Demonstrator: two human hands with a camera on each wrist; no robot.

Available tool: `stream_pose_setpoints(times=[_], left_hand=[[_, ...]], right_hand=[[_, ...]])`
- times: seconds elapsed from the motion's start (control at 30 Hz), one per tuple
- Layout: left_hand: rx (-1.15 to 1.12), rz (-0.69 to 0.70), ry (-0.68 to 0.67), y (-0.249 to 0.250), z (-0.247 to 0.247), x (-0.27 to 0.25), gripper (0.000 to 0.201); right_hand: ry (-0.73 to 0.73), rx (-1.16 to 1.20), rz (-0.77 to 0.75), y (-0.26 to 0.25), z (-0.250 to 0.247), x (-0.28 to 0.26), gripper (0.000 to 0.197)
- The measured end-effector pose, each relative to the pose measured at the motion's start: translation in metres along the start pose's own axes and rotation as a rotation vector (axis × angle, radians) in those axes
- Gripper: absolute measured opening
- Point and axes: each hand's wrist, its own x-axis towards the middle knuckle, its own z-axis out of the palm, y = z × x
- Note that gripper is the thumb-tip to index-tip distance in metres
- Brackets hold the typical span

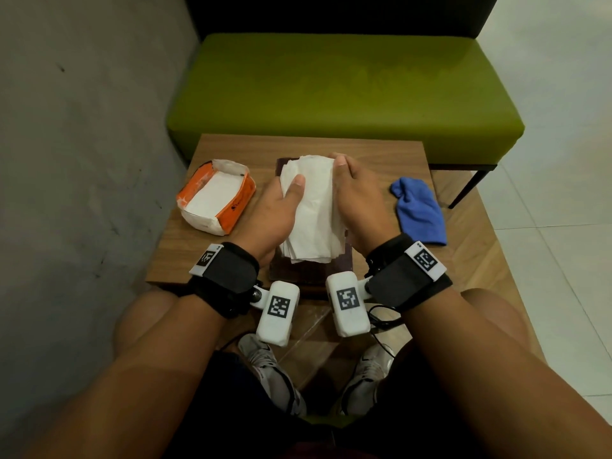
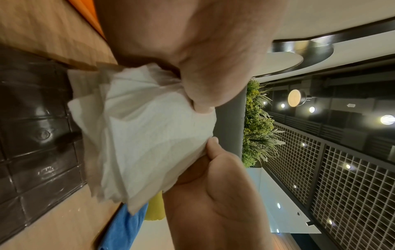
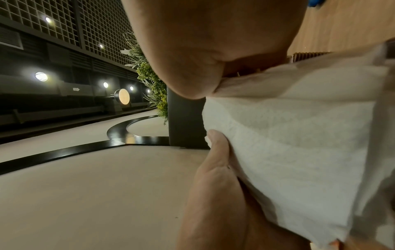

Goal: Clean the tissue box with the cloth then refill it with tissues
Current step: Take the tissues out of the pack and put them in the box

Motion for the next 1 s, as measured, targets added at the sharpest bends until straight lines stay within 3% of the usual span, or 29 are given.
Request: stream_pose_setpoints(times=[0.13,0.23,0.27,0.37,0.47,0.6,0.8,0.93,1.0], left_hand=[[-0.051,-0.023,0.036,0.004,0.001,-0.001,0.044],[-0.021,-0.055,0.111,-0.003,0.002,0.005,0.067],[-0.009,-0.052,0.125,-0.004,0.003,0.005,0.072],[-0.027,0.006,0.101,0.003,0.014,-0.004,0.044],[-0.031,0.028,0.101,0.000,0.011,-0.004,0.032],[-0.060,0.028,0.092,-0.005,0.005,-0.001,0.047],[0.037,-0.132,0.033,0.011,0.005,-0.005,0.077],[0.077,-0.055,0.097,0.007,0.009,-0.010,0.041],[0.130,-0.044,0.147,0.001,0.004,-0.007,0.063]], right_hand=[[-0.054,0.057,0.114,0.002,-0.001,-0.007,0.063],[-0.050,-0.042,0.088,0.015,0.008,-0.013,0.083],[-0.025,-0.077,0.047,0.017,0.011,-0.015,0.079],[0.064,-0.140,-0.045,0.014,0.015,-0.018,0.056],[0.088,-0.169,-0.069,0.015,0.014,-0.013,0.047],[0.094,-0.107,-0.028,0.025,0.012,-0.004,0.053],[0.110,-0.150,-0.071,0.019,0.009,-0.002,0.036],[0.111,-0.218,-0.133,0.021,0.012,0.001,0.034],[0.101,-0.224,-0.117,0.022,0.011,0.001,0.033]])
